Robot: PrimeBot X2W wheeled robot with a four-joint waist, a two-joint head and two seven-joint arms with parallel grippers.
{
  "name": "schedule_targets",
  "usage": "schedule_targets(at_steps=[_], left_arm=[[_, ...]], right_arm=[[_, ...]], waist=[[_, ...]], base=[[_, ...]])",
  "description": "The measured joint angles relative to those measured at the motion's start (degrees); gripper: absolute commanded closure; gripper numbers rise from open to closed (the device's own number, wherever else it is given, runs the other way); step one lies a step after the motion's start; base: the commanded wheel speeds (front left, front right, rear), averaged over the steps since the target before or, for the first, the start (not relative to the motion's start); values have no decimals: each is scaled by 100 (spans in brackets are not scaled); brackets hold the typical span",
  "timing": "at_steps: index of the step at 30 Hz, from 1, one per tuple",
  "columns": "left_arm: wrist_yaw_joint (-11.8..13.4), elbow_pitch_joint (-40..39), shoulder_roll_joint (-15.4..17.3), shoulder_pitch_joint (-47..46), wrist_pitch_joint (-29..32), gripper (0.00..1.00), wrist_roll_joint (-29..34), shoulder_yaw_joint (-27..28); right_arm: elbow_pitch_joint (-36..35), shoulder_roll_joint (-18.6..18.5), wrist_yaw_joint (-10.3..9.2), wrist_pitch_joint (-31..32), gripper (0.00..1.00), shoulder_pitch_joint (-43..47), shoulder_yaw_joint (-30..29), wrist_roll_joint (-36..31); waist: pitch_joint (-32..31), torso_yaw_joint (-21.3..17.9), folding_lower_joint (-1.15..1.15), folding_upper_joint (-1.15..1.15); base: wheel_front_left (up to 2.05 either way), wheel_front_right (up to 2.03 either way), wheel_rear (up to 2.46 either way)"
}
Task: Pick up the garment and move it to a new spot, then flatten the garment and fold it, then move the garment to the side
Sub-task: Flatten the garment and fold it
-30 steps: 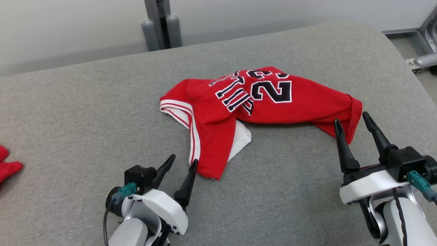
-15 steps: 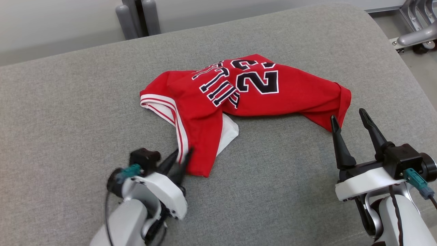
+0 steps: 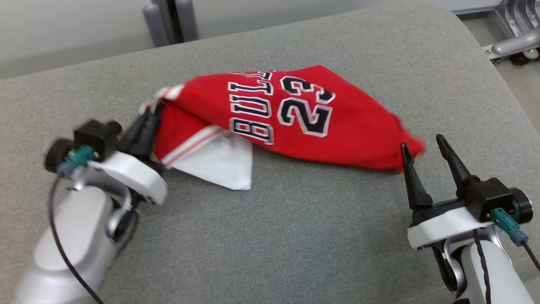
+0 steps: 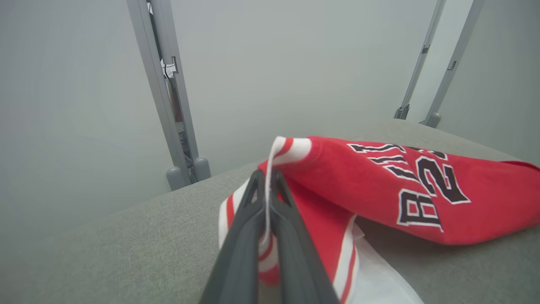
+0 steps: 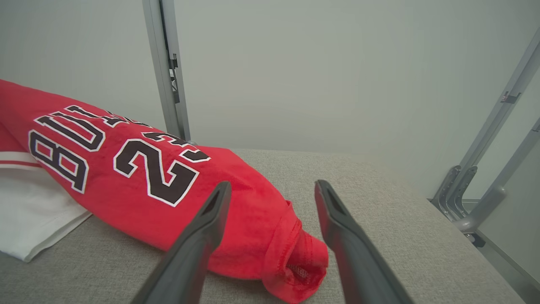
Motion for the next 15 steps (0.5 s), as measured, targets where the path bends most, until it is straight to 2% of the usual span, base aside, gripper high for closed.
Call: schedule_targets(at_steps=[6,7,8,9,12,15], left_arm=[[21,224,506,-665,481,100,301,-69],[10,310,538,-771,567,93,347,-116],[2,402,565,-875,667,60,393,-174],[-5,516,586,-978,757,0,438,-226],[-19,939,649,-1216,1051,0,565,-367],[18,1201,626,-1356,1061,0,598,-385]], right_arm=[[-34,26,1,-1,0,-151,170,3],[-33,37,1,-1,0,-168,193,11],[-31,46,1,-1,0,-193,211,19],[-26,46,1,-1,0,-229,222,21],[-15,46,1,-1,0,-251,246,49],[-19,49,1,-1,0,-253,259,120]], waist=[[202,-133,0,0],[240,-162,0,0],[276,-192,0,0],[311,-224,0,0],[399,-303,0,0],[461,-333,0,0]], base=[[0,0,0],[0,0,0],[0,0,0],[0,0,0],[0,0,0],[0,0,0]])
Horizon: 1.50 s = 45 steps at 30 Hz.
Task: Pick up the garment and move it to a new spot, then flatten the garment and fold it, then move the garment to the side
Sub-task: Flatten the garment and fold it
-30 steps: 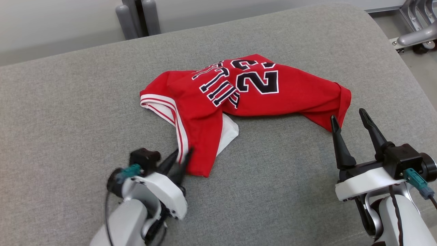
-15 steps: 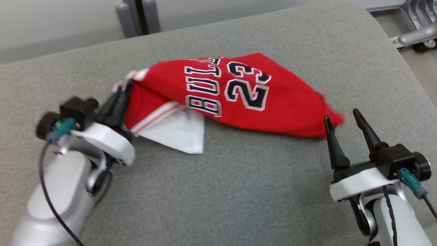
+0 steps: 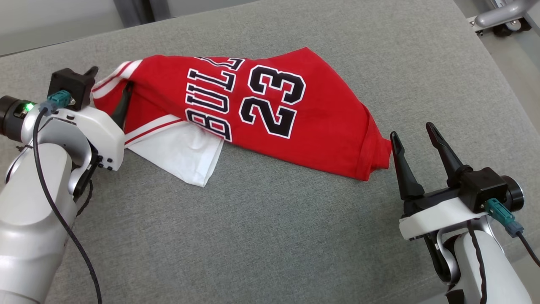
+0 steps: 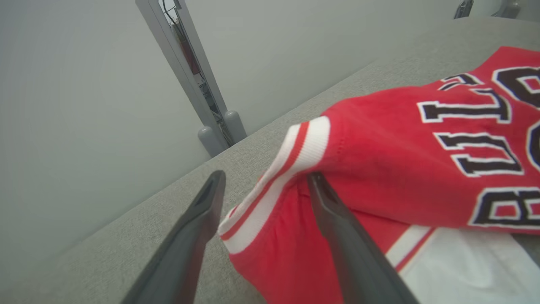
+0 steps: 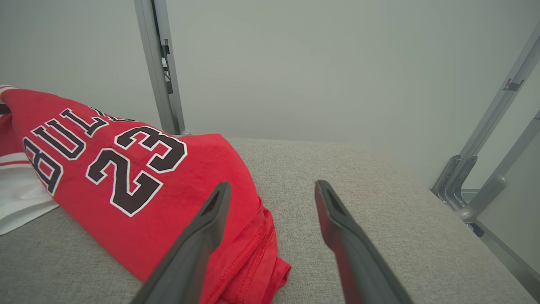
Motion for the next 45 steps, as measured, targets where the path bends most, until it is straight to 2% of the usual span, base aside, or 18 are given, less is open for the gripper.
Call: schedule_targets(at_steps=[7,13,20,23,26,30,33,37,45], left_arm=[[41,182,-155,-66,-438,0,-234,177],[91,-40,-223,197,-902,0,-542,413],[482,-1032,-410,989,-1328,0,-831,905],[779,-1740,-678,1620,-1349,0,-823,1196],[959,-2471,-1059,2350,-1359,0,-669,1457],[1066,-2954,-1516,3259,-1358,0,-396,1785],[1037,-3123,-1727,3618,-1359,0,-185,1986],[824,-2995,-1894,3869,-1359,0,16,2058],[550,-2650,-1947,3743,-1359,0,98,2080]], right_arm=[[13,5,0,0,0,2,-89,-62],[22,7,0,0,0,24,-249,-191],[-112,-53,0,-2,0,134,-311,-240],[-174,-100,0,-14,0,192,-301,-238],[-181,-123,0,-15,0,314,-303,-236],[-205,-136,0,-15,0,378,-245,-229],[-216,-160,0,-15,0,388,-227,-221],[-216,-203,-1,-15,0,394,-192,-176],[-242,-209,0,-15,0,372,-115,-174]], waist=[[-64,218,0,0],[-295,524,0,0],[-644,912,0,0],[-795,1049,0,0],[-939,1162,0,0],[-1068,1261,0,0],[-1101,1284,0,0],[-1093,1287,0,0],[-1008,1208,0,0]], base=[[0,0,0],[0,0,0],[0,0,0],[0,0,0],[0,0,0],[0,0,0],[0,0,0],[0,0,0],[0,0,0]])
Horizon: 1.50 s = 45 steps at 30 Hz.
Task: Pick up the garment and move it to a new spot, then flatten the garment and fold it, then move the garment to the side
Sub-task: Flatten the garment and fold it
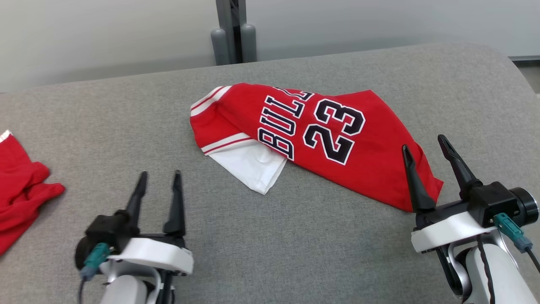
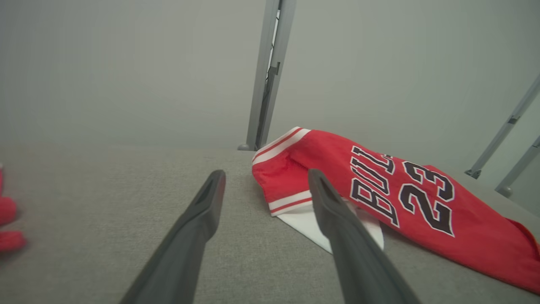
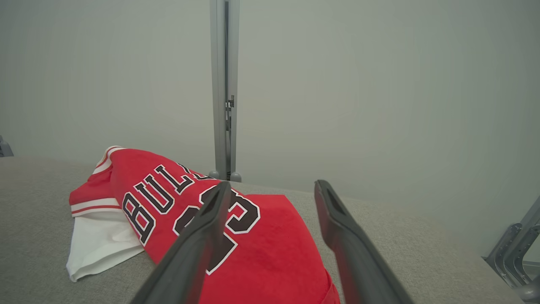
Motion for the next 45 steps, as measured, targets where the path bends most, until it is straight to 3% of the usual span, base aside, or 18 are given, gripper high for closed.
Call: schedule_targets(at_steps=[4,8,18,28,29,30,31,45], left_arm=[[-308,631,-21,-269,103,0,-42,-470],[-450,1146,-16,-674,466,0,-350,-783],[-459,1981,-21,-1413,1151,0,-714,-1293],[-430,2209,18,-1685,1243,0,-457,-1706],[-402,2229,22,-1693,1198,18,-433,-1709],[-361,2254,30,-1699,1173,67,-403,-1717],[-335,2283,46,-1712,1137,100,-368,-1733],[-210,2187,387,-1641,520,100,-67,-1919]], right_arm=[[-11,14,0,0,0,-6,-4,5],[-33,67,0,0,0,-79,0,15],[-65,146,0,0,0,-146,-70,41],[-60,179,0,0,0,-169,-96,38],[-59,181,0,0,0,-169,-96,35],[-54,183,0,0,0,-169,-97,26],[-46,187,0,0,0,-169,-98,18],[158,201,0,0,0,-122,-138,-88]], waist=[[122,-97,0,0],[304,-231,0,0],[671,-675,0,0],[760,-859,0,0],[757,-858,0,0],[750,-854,0,0],[741,-845,0,0],[298,-483,0,0]], base=[[0,0,0],[0,0,0],[0,0,0],[0,0,0],[0,0,0],[0,0,0],[0,0,0],[0,0,0]])
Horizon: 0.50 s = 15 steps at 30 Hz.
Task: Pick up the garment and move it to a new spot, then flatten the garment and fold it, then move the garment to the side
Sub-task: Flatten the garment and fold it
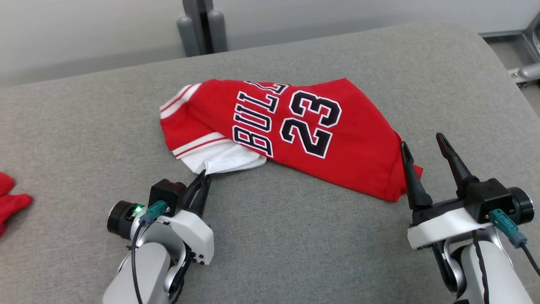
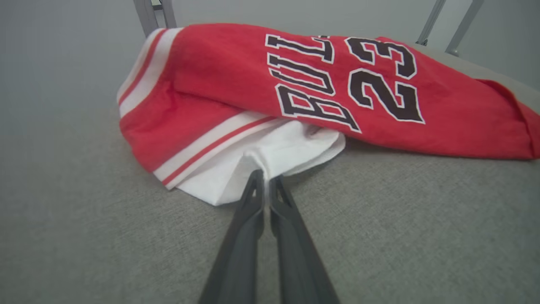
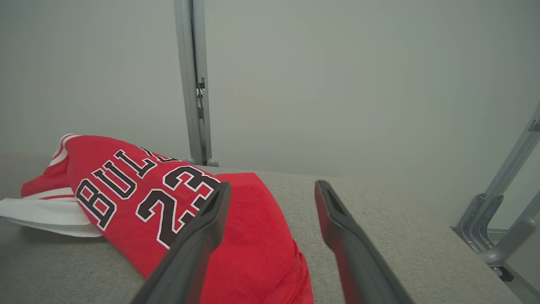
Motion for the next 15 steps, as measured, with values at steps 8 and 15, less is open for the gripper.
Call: schedule_targets(at_steps=[8,15], left_arm=[[5,-644,632,397,-57,100,283,-167],[112,-1248,1304,745,76,100,521,-177]], right_arm=[[134,2,0,0,0,131,-101,-30],[238,3,0,0,0,226,-137,-37]], waist=[[-391,355,0,0],[-639,694,0,0]], base=[[0,0,0],[0,0,0]])
